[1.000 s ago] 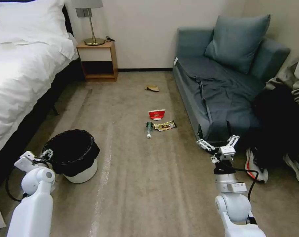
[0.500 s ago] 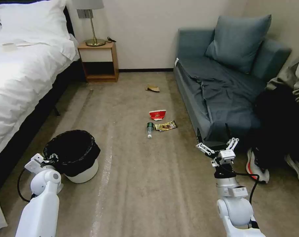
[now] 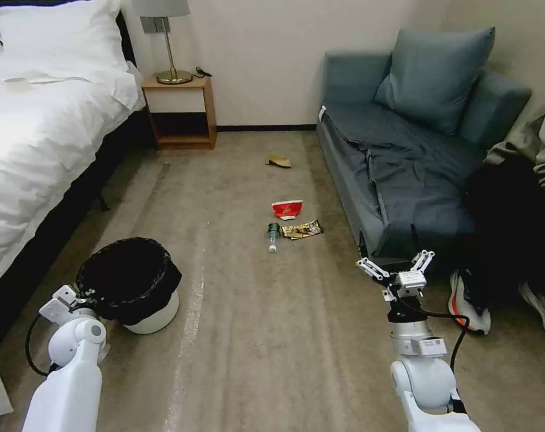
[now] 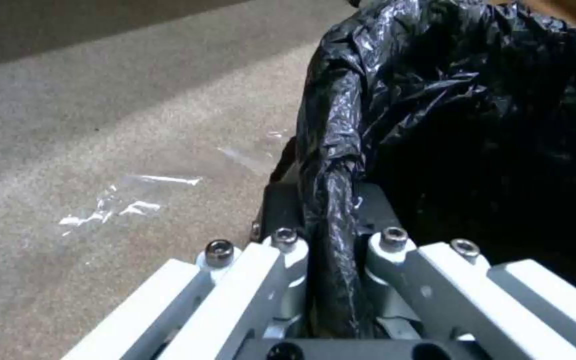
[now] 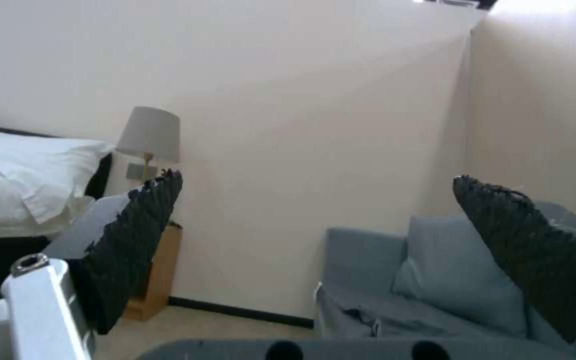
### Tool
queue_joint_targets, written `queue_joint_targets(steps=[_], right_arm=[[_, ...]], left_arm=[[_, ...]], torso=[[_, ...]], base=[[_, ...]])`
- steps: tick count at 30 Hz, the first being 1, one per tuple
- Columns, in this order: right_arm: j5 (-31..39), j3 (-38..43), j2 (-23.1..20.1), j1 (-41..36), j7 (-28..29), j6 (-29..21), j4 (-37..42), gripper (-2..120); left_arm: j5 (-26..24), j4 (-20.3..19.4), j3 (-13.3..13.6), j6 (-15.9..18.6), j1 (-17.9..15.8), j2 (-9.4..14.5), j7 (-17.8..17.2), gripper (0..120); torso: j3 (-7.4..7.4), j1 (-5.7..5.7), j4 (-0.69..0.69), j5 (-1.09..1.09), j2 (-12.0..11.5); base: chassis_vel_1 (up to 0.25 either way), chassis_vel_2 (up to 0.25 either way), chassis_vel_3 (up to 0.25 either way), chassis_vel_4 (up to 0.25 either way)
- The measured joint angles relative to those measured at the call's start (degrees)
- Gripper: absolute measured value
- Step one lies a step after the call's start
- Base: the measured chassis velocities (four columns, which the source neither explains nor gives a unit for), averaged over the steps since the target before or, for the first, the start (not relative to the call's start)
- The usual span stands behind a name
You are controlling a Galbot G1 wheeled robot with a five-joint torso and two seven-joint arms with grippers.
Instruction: Pick up the trash bin, then pick up the garbage on the floor and place it into the trash bin.
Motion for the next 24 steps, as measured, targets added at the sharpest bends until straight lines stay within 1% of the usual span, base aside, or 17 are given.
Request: queue_joint_targets(steps=[3, 5, 6, 8, 9, 10, 11, 12, 14, 15, 16, 17, 18, 20, 21, 22, 24], right_arm=[[0.7, -0.1, 0.0, 0.2, 0.7, -0.7, 0.2, 100], [1.1, -0.2, 0.0, 0.6, 0.8, -0.5, -0.1, 100], [1.1, -0.2, 0.0, 0.6, 0.8, -0.5, -0.1, 100], [1.9, -0.6, 0.0, 1.7, 1.1, 1.1, -1.1, 100], [1.9, -0.6, 0.0, 1.7, 1.1, 1.1, -1.1, 100], [1.9, -0.5, 0.1, 1.9, 1.1, 1.4, -1.4, 100], [1.1, -0.4, 0.2, 2.2, 1.1, 1.8, -1.9, 100], [1.1, -0.4, 0.2, 2.2, 1.1, 1.8, -1.9, 100], [-1.5, -0.1, 0.6, 2.4, 1.1, 3.0, -3.3, 100], [-2.6, -0.1, 0.9, 2.4, 1.5, 3.1, -3.7, 100], [-2.6, -0.1, 0.9, 2.4, 1.5, 3.1, -3.7, 100], [-3.4, -0.2, 1.1, 2.3, 1.7, 3.3, -3.9, 100], [-3.4, -0.2, 1.1, 2.3, 1.7, 3.3, -3.9, 100], [-6.9, 0.0, 1.7, 1.8, 2.1, 3.2, -4.1, 100], [-8.5, 0.1, 1.9, 1.7, 2.4, 3.2, -4.4, 100], [-8.5, 0.1, 1.9, 1.7, 2.4, 3.2, -4.4, 100], [-7.5, 0.1, 2.1, 1.5, 3.4, 3.2, -4.5, 100]], left_arm=[[1.4, -2.7, -0.5, -0.4, 2.1, -0.7, 0.8, 5], [1.9, -4.0, -0.6, -0.6, 3.1, -0.8, 1.0, 5], [1.9, -4.0, -0.6, -0.6, 3.1, -0.8, 1.0, 5], [2.5, -8.4, -1.1, -0.1, 6.0, -0.9, 1.0, 5], [2.5, -8.4, -1.1, -0.1, 6.0, -0.9, 1.0, 5], [3.0, -10.4, -1.5, 0.2, 7.1, -0.8, 0.9, 5], [4.3, -13.4, -2.1, 0.7, 8.8, -0.7, 0.6, 5], [4.3, -13.4, -2.1, 0.7, 8.8, -0.7, 0.6, 5], [6.7, -21.4, -4.0, 2.2, 13.6, -0.8, 0.8, 5], [7.3, -24.5, -4.7, 2.7, 15.4, -1.1, 1.4, 5], [7.3, -24.5, -4.7, 2.7, 15.4, -1.1, 1.4, 5], [7.9, -27.1, -5.4, 3.1, 17.1, -1.5, 2.1, 5], [7.9, -27.1, -5.4, 3.1, 17.1, -1.5, 2.1, 5], [10.1, -31.2, -6.9, 3.3, 20.1, -2.4, 4.1, 5], [11.6, -32.8, -7.3, 2.8, 21.2, -2.9, 4.7, 5], [11.6, -32.8, -7.3, 2.8, 21.2, -2.9, 4.7, 5], [13.0, -35.2, -7.6, 2.3, 22.6, -3.2, 4.8, 5]], torso=[[0.01, 0.0, -0.02, -0.04, 0.0], [0.01, 0.0, -0.02, -0.09, 0.0], [0.01, 0.0, -0.02, -0.09, 0.0], [0.02, 0.01, -0.04, -0.11, 0.0], [0.02, 0.01, -0.04, -0.11, 0.0], [0.02, 0.0, -0.04, -0.08, 0.0], [0.02, 0.0, -0.03, -0.02, 0.0], [0.02, 0.0, -0.03, -0.02, 0.0], [0.01, 0.0, 0.01, 0.0, 0.0], [0.01, 0.0, 0.0, 0.03, 0.0], [0.01, 0.0, 0.0, 0.03, 0.0], [0.01, 0.0, -0.01, 0.03, 0.0], [0.01, 0.0, -0.01, 0.03, 0.0], [0.0, 0.0, 0.0, 0.03, 0.0], [0.0, 0.0, 0.0, 0.02, 0.0], [0.0, 0.0, 0.0, 0.02, 0.0], [0.0, 0.0, 0.0, 0.04, 0.0]], base=[[0.0, 0.0, 0.0, 0.0], [0.0, 0.0, 0.0, 0.0], [0.0, 0.0, 0.0, 0.0], [0.0, 0.0, 0.0, 0.0], [0.0, 0.0, 0.0, 0.0], [0.0, 0.0, 0.0, 0.0], [0.0, 0.0, 0.0, 0.0], [0.0, 0.0, 0.0, 0.0], [0.0, 0.0, 0.0, 0.0], [0.0, 0.0, 0.0, 0.0], [0.0, 0.0, 0.0, 0.0], [0.0, 0.0, 0.0, 0.0], [0.0, 0.0, 0.0, 0.0], [0.0, 0.0, 0.0, 0.0], [0.0, 0.0, 0.0, 0.0], [0.0, 0.0, 0.0, 0.0], [0.0, 0.0, 0.0, 0.0]])
